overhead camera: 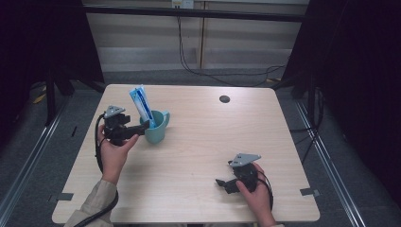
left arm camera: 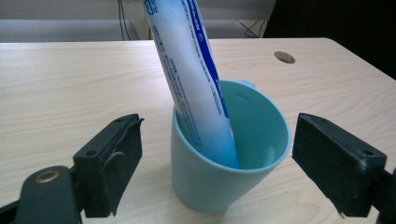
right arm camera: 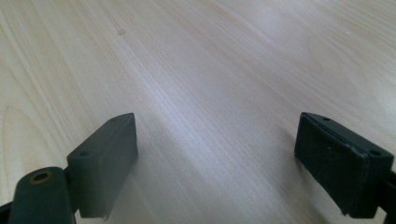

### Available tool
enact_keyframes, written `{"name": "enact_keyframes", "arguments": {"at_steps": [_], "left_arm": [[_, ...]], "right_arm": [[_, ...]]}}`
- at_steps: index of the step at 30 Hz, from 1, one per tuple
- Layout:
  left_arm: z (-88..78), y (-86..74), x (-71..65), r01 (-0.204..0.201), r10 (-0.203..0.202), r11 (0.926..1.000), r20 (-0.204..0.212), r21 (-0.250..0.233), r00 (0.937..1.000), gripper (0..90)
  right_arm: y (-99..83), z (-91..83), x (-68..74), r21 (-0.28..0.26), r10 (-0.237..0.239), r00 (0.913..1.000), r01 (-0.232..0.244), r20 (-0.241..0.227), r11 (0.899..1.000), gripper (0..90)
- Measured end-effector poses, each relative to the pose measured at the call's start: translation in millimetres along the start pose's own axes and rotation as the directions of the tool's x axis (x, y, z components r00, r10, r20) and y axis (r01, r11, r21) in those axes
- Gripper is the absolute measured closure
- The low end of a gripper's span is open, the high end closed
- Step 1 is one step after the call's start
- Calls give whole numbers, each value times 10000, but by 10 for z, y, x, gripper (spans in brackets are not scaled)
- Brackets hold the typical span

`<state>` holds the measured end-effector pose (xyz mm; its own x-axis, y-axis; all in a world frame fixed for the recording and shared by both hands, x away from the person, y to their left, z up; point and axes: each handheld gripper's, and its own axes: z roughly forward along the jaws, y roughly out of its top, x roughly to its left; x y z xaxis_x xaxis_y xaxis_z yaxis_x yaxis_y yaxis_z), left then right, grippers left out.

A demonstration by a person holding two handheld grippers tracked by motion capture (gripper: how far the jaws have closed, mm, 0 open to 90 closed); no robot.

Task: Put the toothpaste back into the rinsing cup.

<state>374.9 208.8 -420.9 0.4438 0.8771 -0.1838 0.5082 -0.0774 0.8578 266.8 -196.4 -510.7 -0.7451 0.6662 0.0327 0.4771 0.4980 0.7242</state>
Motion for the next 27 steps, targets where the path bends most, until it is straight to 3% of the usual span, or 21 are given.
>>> {"name": "enact_keyframes", "arguments": {"at_steps": [11, 19, 27], "left_arm": [[-115, -118, -48, -284, 285, 9996, 187, -95, 9994, 154], [-158, -266, -51, -155, 159, 9998, 281, -125, 9995, 157], [-157, -439, -74, -287, 281, 9995, 415, 136, 9987, 157]], "right_arm": [[0, 0, 0, 2, -2, 10000, 2, 1, 10000, 128], [0, 0, 0, 3, -1, 10000, 1, 3, 10000, 128], [0, 0, 1, 4, 5, 10000, -5, 5, 10000, 128]]}}
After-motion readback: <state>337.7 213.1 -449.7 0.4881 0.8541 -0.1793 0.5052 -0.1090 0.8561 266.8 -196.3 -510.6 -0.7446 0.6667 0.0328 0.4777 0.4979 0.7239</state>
